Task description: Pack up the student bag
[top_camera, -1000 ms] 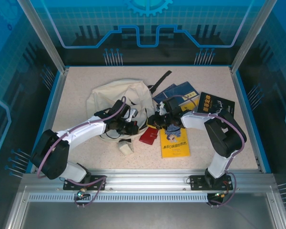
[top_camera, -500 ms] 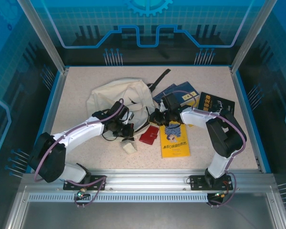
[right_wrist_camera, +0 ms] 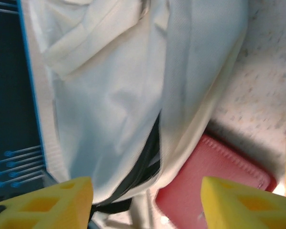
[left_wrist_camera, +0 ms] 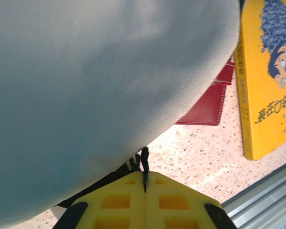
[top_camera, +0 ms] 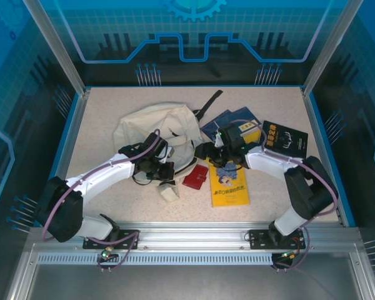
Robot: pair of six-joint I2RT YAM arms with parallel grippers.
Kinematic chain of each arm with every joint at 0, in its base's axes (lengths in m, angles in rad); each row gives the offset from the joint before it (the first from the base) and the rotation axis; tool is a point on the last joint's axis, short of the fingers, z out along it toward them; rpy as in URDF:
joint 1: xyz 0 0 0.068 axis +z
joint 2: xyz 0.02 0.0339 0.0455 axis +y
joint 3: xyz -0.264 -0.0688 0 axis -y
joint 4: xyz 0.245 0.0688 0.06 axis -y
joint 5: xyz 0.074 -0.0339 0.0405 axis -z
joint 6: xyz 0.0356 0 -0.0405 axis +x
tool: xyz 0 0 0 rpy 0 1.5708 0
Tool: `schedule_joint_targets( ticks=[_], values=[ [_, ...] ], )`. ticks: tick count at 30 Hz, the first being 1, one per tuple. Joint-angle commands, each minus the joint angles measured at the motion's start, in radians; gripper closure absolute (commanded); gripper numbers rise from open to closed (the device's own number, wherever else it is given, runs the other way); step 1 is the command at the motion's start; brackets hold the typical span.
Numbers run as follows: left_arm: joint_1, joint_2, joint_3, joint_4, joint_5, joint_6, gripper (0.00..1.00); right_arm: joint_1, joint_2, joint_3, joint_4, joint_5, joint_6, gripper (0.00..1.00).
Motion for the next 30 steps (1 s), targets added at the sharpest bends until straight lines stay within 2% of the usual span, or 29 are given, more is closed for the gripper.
schedule_joint_targets(
  ticks=[1, 3, 7, 16, 20, 24, 30],
  values=[
    [-0.004, 0.009, 0.045, 0.034, 0.056, -0.009, 1.0, 0.058, -0.037, -0.048, 0.054, -0.013, 0.125, 0.22],
    [-0.005, 0.017, 0.049, 0.042, 0.062, -0.012, 1.0, 0.093, -0.029, -0.045, 0.075, 0.003, 0.172, 0.15],
    [-0.005, 0.021, 0.045, 0.054, 0.065, -0.02, 1.0, 0.136, 0.023, -0.012, 0.062, 0.043, 0.22, 0.13],
    [-0.005, 0.007, 0.028, 0.054, 0.05, -0.027, 1.0, 0.16, 0.191, 0.109, 0.136, 0.048, 0.295, 0.24],
    [-0.006, 0.008, 0.031, 0.042, 0.018, -0.031, 1.0, 0.161, 0.265, 0.147, 0.195, 0.043, 0.326, 0.41],
    [-0.005, 0.0, 0.035, 0.012, -0.007, -0.024, 1.0, 0.156, 0.267, 0.145, 0.167, 0.091, 0.321, 0.6],
    [-0.005, -0.01, 0.026, -0.001, -0.028, -0.018, 1.0, 0.112, 0.22, 0.136, 0.08, 0.158, 0.25, 0.77]
  ],
)
